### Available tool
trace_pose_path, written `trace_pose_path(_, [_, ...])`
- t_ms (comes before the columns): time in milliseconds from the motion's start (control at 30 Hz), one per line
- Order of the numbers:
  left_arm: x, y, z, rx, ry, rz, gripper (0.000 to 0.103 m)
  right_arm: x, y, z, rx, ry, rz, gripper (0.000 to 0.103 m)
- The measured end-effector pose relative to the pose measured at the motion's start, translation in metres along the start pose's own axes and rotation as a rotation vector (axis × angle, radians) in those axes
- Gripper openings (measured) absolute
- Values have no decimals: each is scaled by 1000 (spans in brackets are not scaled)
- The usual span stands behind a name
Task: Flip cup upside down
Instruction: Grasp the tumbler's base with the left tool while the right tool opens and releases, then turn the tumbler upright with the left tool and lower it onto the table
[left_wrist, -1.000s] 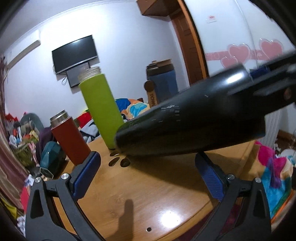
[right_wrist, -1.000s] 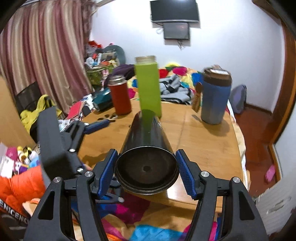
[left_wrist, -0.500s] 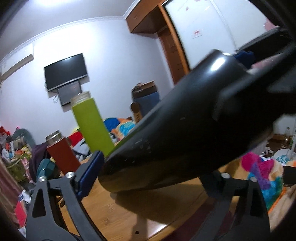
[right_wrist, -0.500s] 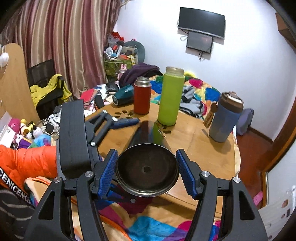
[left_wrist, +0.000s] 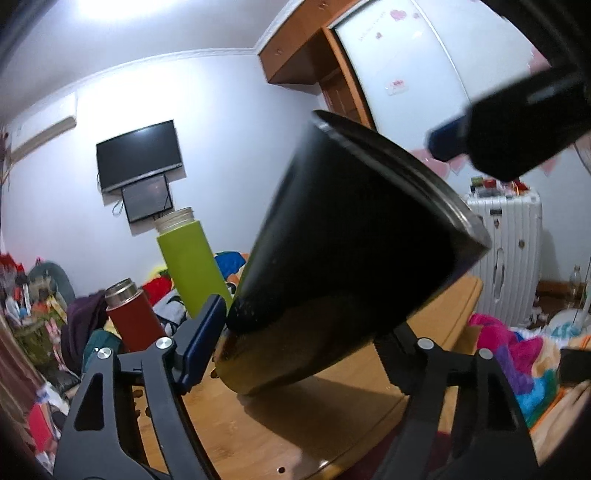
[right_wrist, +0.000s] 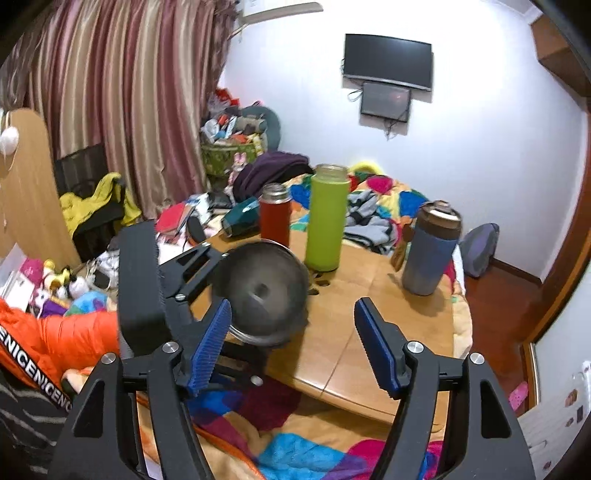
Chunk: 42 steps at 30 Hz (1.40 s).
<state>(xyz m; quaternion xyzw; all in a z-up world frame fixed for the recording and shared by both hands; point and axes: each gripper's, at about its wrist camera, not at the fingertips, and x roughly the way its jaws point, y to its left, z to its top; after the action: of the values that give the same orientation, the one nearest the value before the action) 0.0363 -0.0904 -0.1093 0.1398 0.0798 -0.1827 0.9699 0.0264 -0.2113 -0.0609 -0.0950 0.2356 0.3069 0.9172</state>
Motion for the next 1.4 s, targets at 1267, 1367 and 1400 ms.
trace_pose_path(1267, [69,87,67,-256,341,-61,64,60,-60,-3,319,-99,-81,71])
trace_pose_path(1367, [76,93,68,-289,356,-64,64,60,-61,-3,324,-102,-79,71])
trace_pose_path(1400, [78,96,68,-303,360,-66,64,59,-61,-2,324,-102,-78,71])
